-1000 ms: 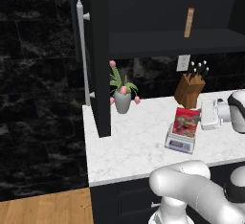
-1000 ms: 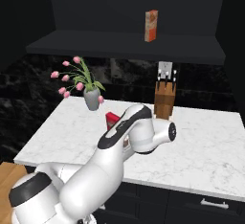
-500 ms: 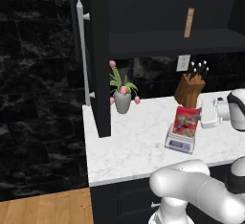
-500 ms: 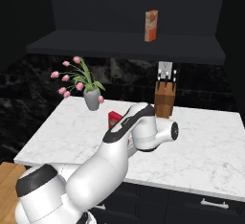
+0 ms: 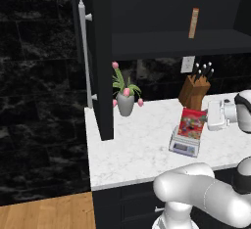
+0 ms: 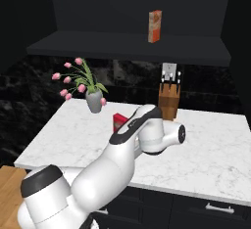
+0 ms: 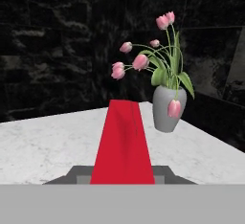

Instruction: Pick the cereal and place it on the digital scale for weighing, and close the cabinet.

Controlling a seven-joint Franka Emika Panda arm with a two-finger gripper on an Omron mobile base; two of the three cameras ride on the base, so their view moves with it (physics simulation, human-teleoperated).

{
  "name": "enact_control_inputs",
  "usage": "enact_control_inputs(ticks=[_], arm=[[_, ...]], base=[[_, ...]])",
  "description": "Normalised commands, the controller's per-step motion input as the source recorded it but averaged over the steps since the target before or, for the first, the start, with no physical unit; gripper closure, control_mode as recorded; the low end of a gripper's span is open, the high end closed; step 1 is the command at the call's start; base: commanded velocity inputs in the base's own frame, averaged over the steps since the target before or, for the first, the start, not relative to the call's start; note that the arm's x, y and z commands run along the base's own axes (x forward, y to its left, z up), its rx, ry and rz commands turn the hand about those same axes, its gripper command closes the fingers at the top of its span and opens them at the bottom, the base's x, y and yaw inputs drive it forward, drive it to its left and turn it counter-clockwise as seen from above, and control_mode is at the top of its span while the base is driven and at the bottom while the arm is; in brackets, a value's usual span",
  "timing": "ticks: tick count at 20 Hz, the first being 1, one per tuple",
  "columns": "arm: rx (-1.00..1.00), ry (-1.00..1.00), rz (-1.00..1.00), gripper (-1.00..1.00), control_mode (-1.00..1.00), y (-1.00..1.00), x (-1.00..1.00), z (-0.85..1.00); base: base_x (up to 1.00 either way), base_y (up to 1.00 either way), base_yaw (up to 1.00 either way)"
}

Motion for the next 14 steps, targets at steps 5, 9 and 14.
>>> enact_control_inputs(ticks=[5,9,14], arm=[[0.0,-0.01,-0.01,-1.0,-1.0,0.02,0.07,0.0],[0.0,-0.01,0.0,-1.0,-1.0,0.0,0.0,0.0],[0.0,0.0,0.0,-1.0,-1.0,0.0,0.0,0.0]], base=[[0.0,0.0,0.0],[0.0,0.0,0.0],[0.0,0.0,0.0]])
